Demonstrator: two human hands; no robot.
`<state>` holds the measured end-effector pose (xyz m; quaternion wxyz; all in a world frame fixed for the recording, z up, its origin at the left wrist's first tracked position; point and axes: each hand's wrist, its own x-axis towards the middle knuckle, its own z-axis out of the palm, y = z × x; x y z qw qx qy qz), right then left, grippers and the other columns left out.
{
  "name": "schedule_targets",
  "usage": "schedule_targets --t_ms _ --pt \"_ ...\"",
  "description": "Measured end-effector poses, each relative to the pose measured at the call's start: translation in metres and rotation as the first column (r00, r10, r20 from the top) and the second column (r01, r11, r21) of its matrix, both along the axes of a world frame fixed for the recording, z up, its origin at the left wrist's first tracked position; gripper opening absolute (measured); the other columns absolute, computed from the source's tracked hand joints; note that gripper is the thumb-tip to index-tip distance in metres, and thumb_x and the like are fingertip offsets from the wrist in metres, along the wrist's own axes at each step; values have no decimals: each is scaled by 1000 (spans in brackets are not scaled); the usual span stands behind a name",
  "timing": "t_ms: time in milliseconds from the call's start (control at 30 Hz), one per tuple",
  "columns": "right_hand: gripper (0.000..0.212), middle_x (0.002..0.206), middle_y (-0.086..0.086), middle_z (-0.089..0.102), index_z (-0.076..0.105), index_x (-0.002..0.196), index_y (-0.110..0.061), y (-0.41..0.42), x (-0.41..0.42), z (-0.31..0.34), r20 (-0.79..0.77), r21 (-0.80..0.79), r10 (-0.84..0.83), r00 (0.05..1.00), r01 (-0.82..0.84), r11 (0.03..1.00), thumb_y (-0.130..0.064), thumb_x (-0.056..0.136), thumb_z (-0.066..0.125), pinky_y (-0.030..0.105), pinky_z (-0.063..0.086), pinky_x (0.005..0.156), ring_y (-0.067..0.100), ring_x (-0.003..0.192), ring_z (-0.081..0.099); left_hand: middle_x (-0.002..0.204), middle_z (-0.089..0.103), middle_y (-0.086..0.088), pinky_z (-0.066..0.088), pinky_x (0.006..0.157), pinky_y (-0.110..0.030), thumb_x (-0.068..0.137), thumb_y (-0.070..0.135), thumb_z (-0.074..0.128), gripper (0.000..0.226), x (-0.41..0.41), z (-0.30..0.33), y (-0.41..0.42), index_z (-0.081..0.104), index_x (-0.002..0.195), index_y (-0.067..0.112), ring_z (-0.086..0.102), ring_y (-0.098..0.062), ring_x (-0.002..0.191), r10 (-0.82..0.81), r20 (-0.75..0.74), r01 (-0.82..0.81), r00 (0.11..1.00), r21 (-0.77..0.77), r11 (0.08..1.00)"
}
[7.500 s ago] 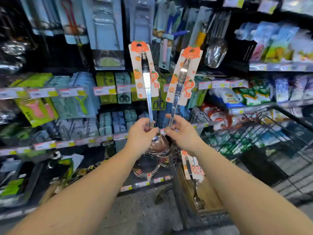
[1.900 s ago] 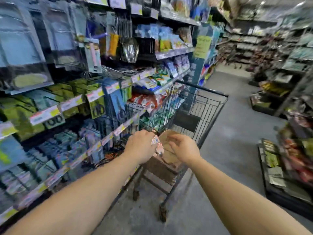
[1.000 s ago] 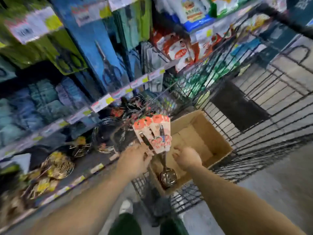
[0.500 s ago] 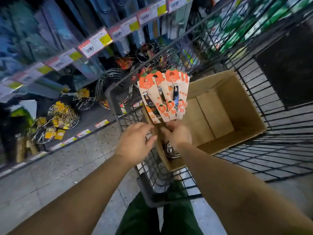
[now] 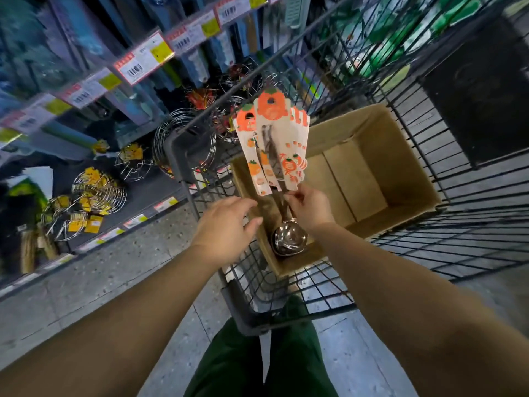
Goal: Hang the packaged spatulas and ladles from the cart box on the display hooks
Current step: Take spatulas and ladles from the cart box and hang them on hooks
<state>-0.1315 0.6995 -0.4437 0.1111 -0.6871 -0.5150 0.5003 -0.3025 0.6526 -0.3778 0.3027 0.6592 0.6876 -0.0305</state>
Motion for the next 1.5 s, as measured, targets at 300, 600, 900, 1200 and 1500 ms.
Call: schedule_targets --t_ms 300,600,900,1200,1500 --pt "6 84 -1 69 62 84 -18 35 -2 73 -293 42 20 956 -8 999 -17 89 65 30 59 75 14 80 67 119 59 -4 46 92 -36 89 39 59 39 28 7 18 57 124 20 54 -24 109 135 133 -127 982 -65 990" --pt "4 85 -2 69 66 91 -14 43 -13 71 -535 -101 -157 830 121 987 -17 91 64 21 53 66 9 73 65 87 64 -2 47 70 -33 96 29 50 17 22 6 10 59 95 15 60 -22 81 493 334 -521 803 -9 854" --pt "46 123 4 61 49 136 -20 -3 -10 -20 -17 -262 154 988 -153 953 -14 92 59 34 48 100 21 110 59 76 56 13 42 63 -26 96 27 51 11 7 10 5 57 89 20 54 -8 72 519 335 -574 786 86 814" --pt "10 93 -3 69 66 95 -23 -1 -12 -36 120 -160 54 991 -35 986 -27 86 68 35 55 83 16 87 64 78 61 10 46 66 -29 95 26 54 14 6 5 2 60 92 15 57 -5 72 522 352 -589 777 113 800" --pt "10 76 -5 60 58 83 -22 -1 -6 -36 140 -82 61 988 -50 995 -26 90 63 25 43 67 18 78 60 84 65 5 50 70 -32 94 29 54 13 12 3 -7 61 92 18 62 -16 80 547 330 -606 769 107 788"
